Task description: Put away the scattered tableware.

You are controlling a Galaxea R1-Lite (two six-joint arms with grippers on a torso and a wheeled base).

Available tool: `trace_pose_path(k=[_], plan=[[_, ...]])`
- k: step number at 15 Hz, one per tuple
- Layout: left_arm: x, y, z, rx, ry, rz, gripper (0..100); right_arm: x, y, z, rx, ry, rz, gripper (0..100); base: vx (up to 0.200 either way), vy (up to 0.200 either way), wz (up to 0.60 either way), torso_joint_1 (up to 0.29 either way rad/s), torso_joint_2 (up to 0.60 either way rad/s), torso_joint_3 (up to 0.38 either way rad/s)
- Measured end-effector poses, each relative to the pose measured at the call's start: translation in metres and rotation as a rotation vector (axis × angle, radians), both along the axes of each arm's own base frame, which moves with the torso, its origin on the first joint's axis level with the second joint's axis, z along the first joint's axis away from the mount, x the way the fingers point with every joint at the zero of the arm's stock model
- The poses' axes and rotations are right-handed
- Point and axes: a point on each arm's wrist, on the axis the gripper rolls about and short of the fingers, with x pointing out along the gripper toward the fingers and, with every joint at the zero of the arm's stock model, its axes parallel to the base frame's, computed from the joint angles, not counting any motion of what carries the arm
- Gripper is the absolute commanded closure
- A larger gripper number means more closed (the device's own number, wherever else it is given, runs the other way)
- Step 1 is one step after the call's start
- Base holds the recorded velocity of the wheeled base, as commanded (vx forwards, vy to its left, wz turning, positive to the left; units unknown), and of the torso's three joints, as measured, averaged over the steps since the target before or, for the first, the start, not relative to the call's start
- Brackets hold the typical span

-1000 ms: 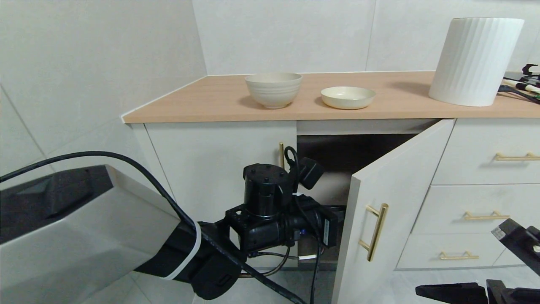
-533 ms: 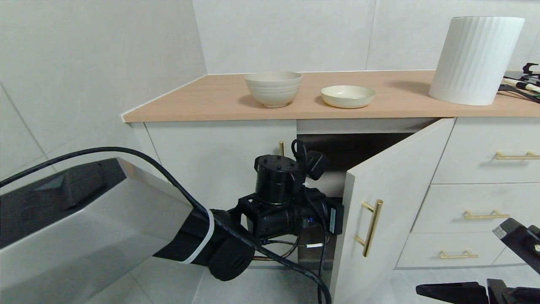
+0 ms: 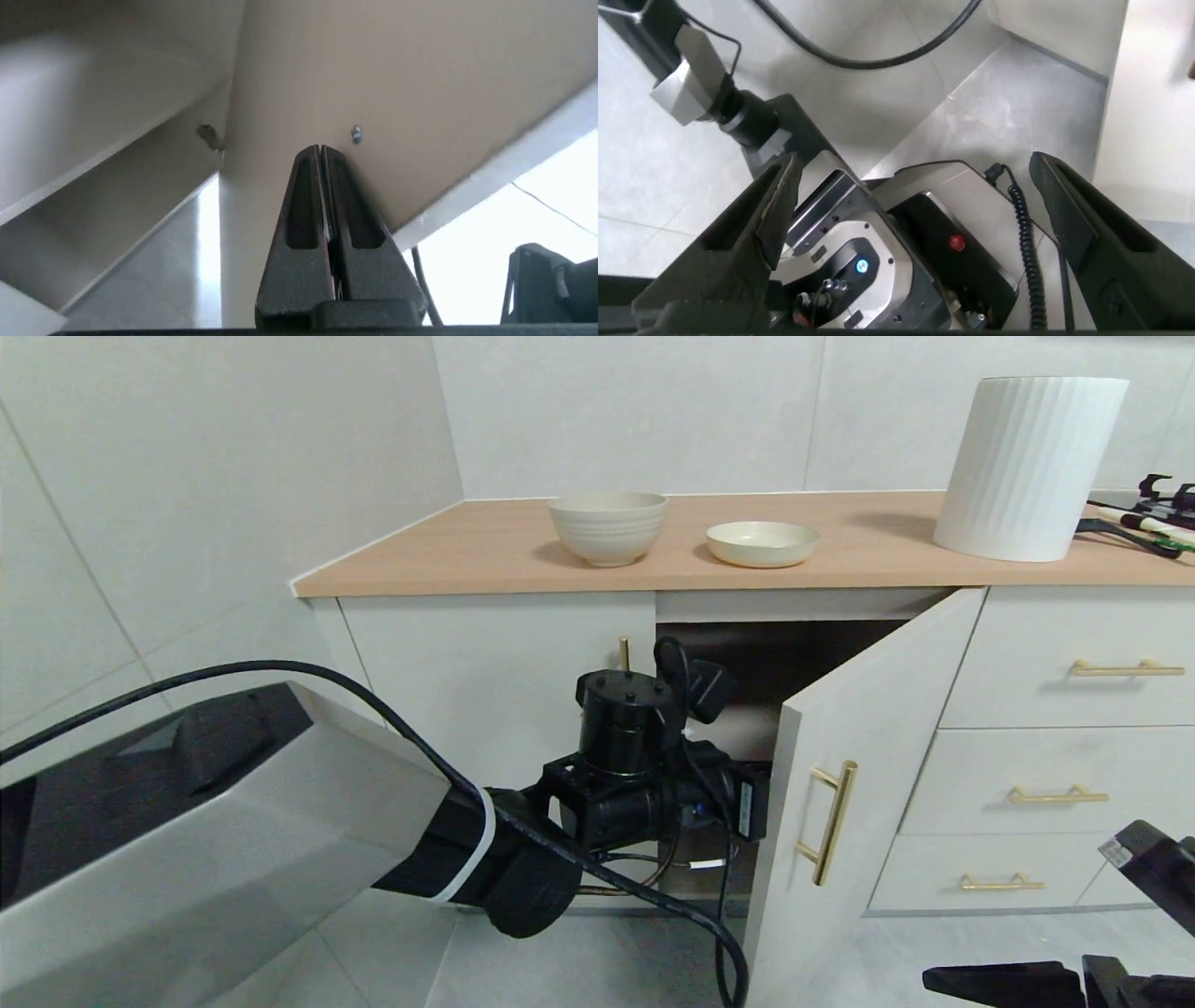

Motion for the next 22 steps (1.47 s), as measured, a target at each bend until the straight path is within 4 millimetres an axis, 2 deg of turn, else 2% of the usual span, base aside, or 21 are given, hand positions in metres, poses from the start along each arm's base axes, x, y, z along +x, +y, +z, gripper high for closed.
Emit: trace_pose_path(k=[3,4,7,8,10,12,14,15,18,22], plan=[[-0.012,-0.011,0.004,0.006,-0.012,0.014,100,-0.001,0.001,0.0,0.002,-0.002,0.012,0,0.0,0.0,0.0,0.0,0.0,0.0],[-0.021,-0.019,0.008,0.01,-0.013,-0.001,100,-0.003,0.001,0.001,0.007,-0.007,0.024,0,0.0,0.0,0.0,0.0,0.0,0.0],[-0.072,-0.049,0.025,-0.016,-0.033,-0.141,100,-0.016,-0.001,0.003,0.029,-0.042,0.117,0,0.0,0.0,0.0,0.0,0.0,0.0],[-0.087,-0.051,0.03,-0.02,-0.036,-0.173,100,-0.022,-0.003,0.003,0.038,-0.066,0.183,0,0.0,0.0,0.0,0.0,0.0,0.0],[-0.085,-0.044,0.035,-0.021,-0.045,-0.134,100,-0.027,-0.005,0.002,0.046,-0.082,0.208,0,0.0,0.0,0.0,0.0,0.0,0.0],[-0.068,-0.028,0.038,-0.014,-0.054,-0.029,100,-0.028,-0.006,0.003,0.048,-0.087,0.208,0,0.0,0.0,0.0,0.0,0.0,0.0],[-0.047,0.002,0.037,0.007,-0.048,0.089,100,-0.024,-0.004,0.005,0.043,-0.095,0.176,0,0.0,0.0,0.0,0.0,0.0,0.0],[-0.043,0.016,0.039,0.015,-0.046,0.127,100,-0.02,-0.001,0.008,0.036,-0.101,0.149,0,0.0,0.0,0.0,0.0,0.0,0.0],[-0.043,0.059,0.046,0.034,-0.055,0.221,100,-0.002,0.014,0.025,0.027,-0.13,0.055,0,0.0,0.0,0.0,0.0,0.0,0.0],[-0.073,0.135,0.066,0.071,-0.12,0.342,100,0.046,0.035,0.059,0.035,-0.181,-0.114,0,0.0,0.0,0.0,0.0,0.0,0.0]])
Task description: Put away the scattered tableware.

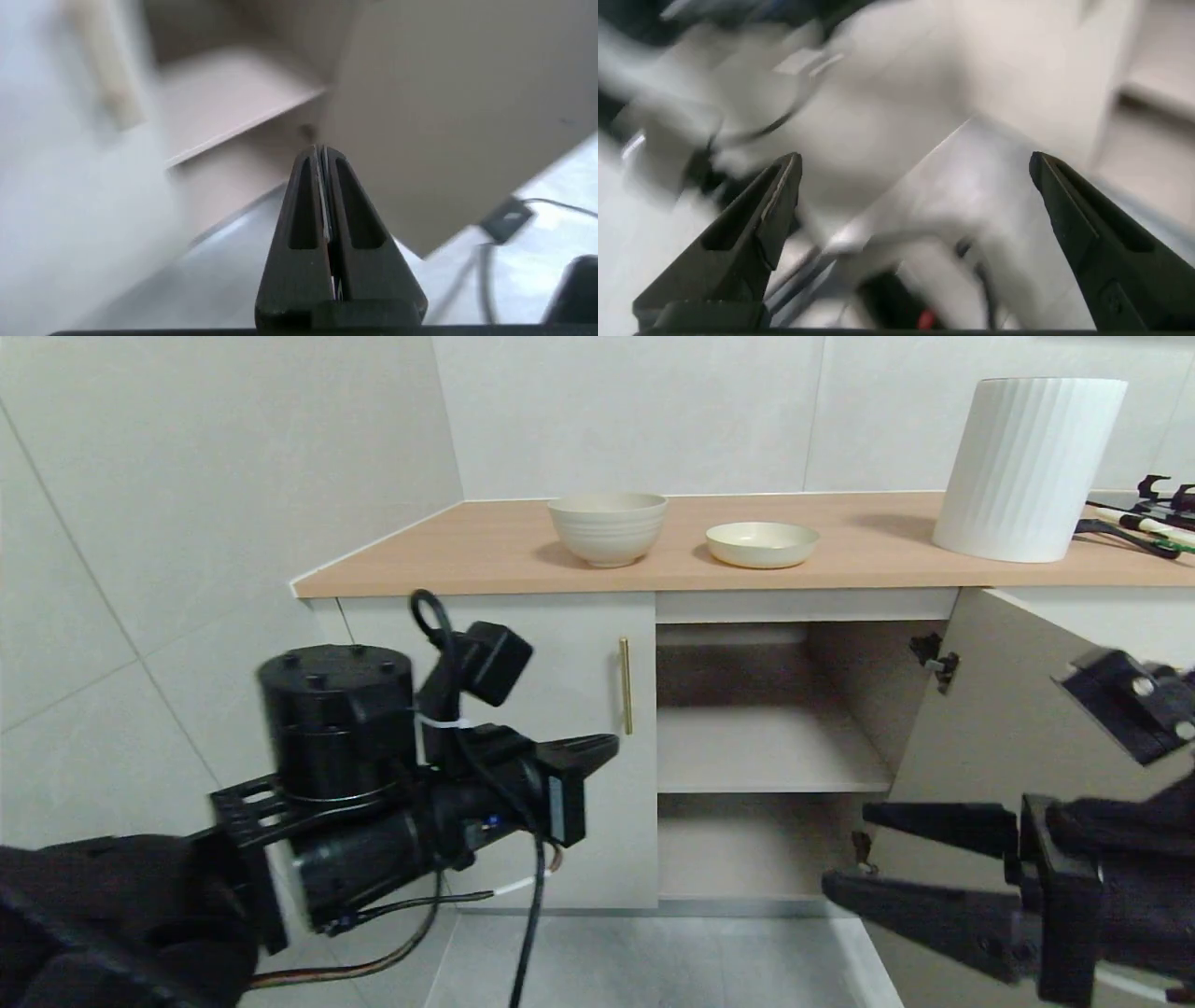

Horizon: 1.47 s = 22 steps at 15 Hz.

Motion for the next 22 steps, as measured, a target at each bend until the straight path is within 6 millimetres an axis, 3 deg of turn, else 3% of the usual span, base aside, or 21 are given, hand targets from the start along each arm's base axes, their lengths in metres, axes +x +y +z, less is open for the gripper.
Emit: trace_pose_path(k=[4,7,9,10,16,22], plan=[[-0.038,0.072,0.016,0.044,0.002,0.156,100,0.05,0.017,0.027,-0.019,-0.061,-0.122,0,0.0,0.0,0.0,0.0,0.0,0.0],[-0.042,0.092,0.04,0.017,-0.033,0.237,100,0.064,0.022,0.031,-0.082,-0.025,-0.177,0,0.0,0.0,0.0,0.0,0.0,0.0],[-0.042,0.097,0.044,0.018,-0.024,0.258,100,0.067,0.022,0.028,-0.121,-0.02,-0.272,0,0.0,0.0,0.0,0.0,0.0,0.0],[-0.042,0.098,0.046,0.017,-0.025,0.263,0,0.068,0.021,0.027,-0.138,-0.012,-0.306,0,0.0,0.0,0.0,0.0,0.0,0.0],[-0.038,0.097,0.068,-0.104,-0.035,0.277,0,0.069,0.022,0.042,-0.058,0.019,-0.362,0,0.0,0.0,0.0,0.0,0.0,0.0],[-0.038,0.097,0.073,-0.109,-0.043,0.273,0,0.065,0.02,0.047,-0.054,0.018,-0.363,0,0.033,0.0,0.0,0.001,0.0,0.0]])
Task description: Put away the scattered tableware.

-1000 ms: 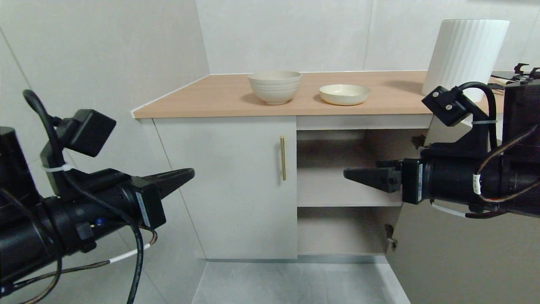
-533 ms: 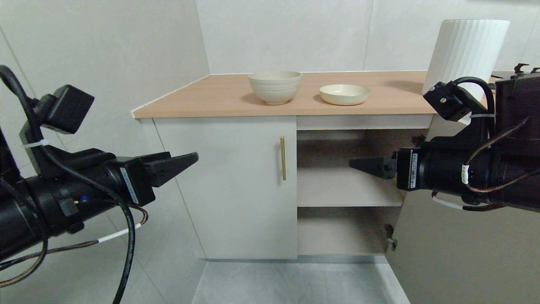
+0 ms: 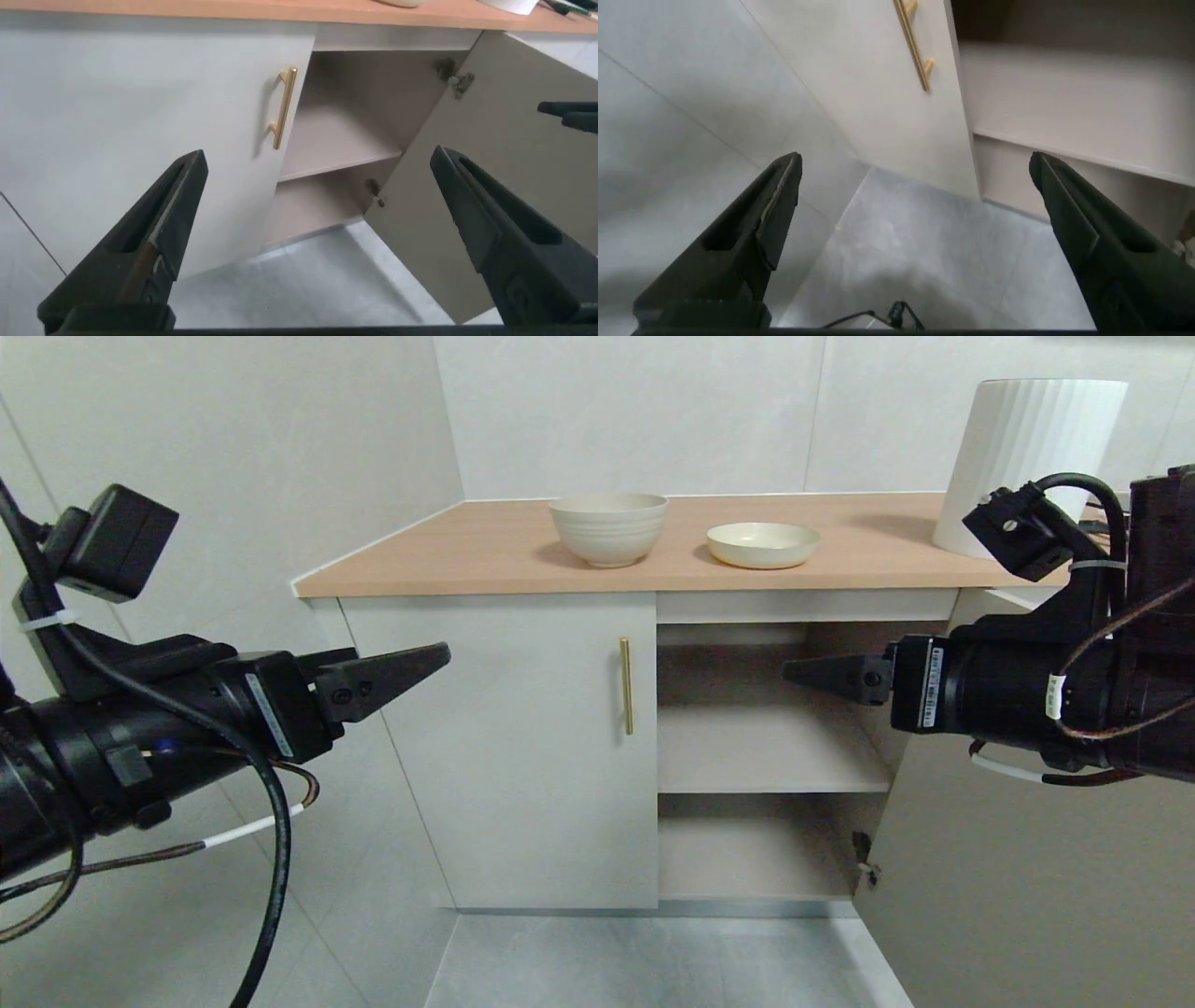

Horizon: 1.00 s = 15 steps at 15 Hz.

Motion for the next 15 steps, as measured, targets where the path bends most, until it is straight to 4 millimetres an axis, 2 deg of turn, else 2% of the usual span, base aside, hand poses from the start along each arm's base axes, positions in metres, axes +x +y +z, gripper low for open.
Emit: trace_pose_path(k=[9,15], plan=[[0.002,0.002,0.002,0.002,0.017,-0.011,0,-0.004,-0.001,0.003,0.009,0.009,0.007,0,0.2,0.0,0.0,0.004,0.0,0.003],[0.002,0.002,0.002,-0.01,0.019,-0.023,0,-0.012,-0.006,0.005,0.017,-0.005,0.017,0,0.0,0.0,0.0,0.0,0.0,0.0]])
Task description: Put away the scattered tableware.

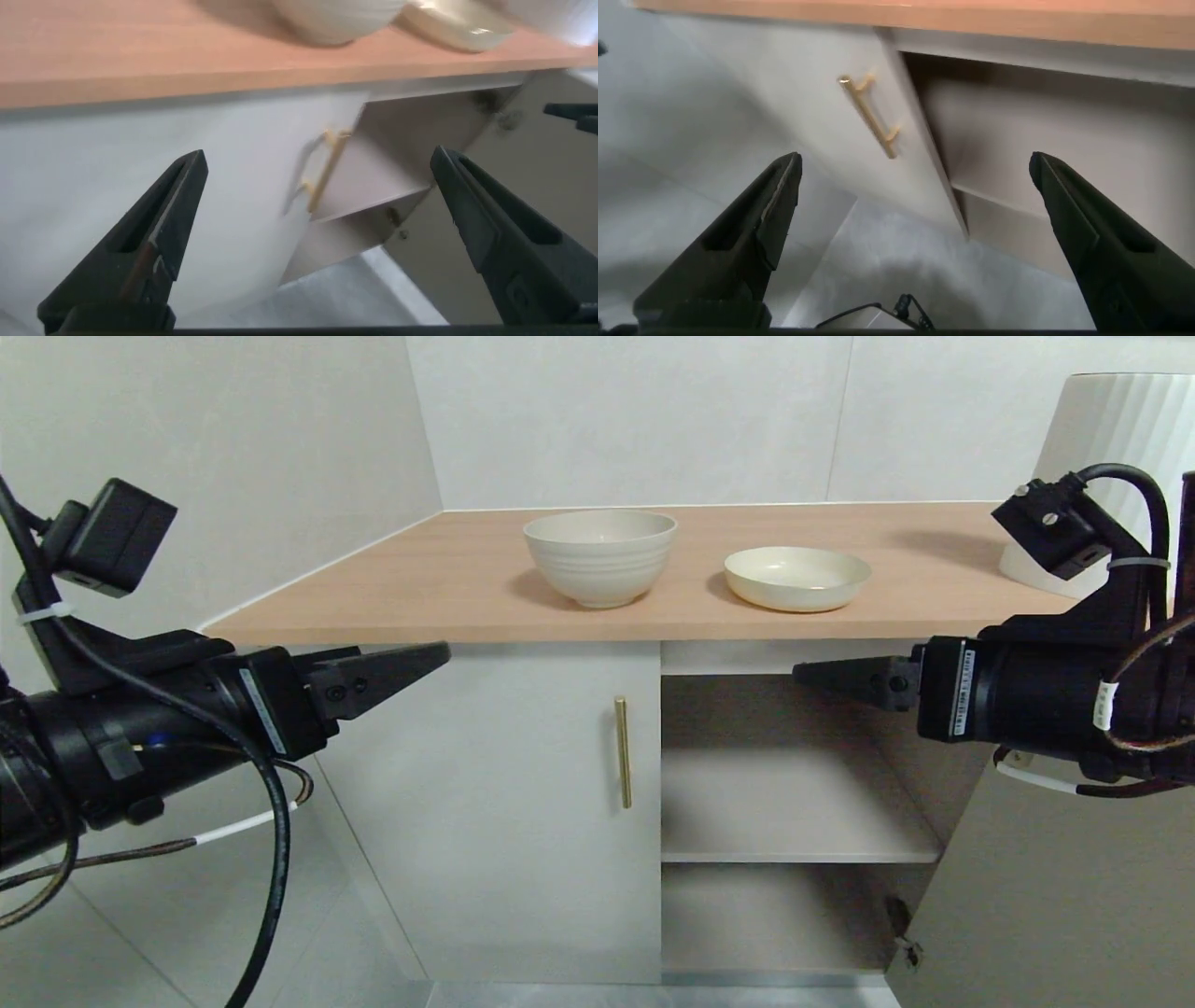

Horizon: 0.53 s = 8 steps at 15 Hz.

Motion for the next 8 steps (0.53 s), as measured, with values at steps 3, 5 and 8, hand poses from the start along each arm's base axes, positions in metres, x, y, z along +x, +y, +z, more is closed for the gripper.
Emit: trace_pose_path(k=[3,5,8], plan=[[0.0005,-0.0003,0.0,-0.01,0.007,-0.003,0,-0.0026,-0.0022,-0.0003,-0.002,-0.022,0.001,0,0.0,0.0,0.0,0.0,0.0,0.0],[0.0009,-0.0006,-0.0004,-0.01,0.01,-0.011,0,-0.0031,-0.0025,-0.0001,0.001,-0.031,0.002,0,0.0,0.0,0.0,0.0,0.0,0.0],[0.003,-0.0018,-0.0024,-0.008,0.021,-0.027,0,-0.0018,-0.0022,-0.0021,-0.003,-0.025,0.0,0,0.0,0.0,0.0,0.024,-0.14,-0.119]])
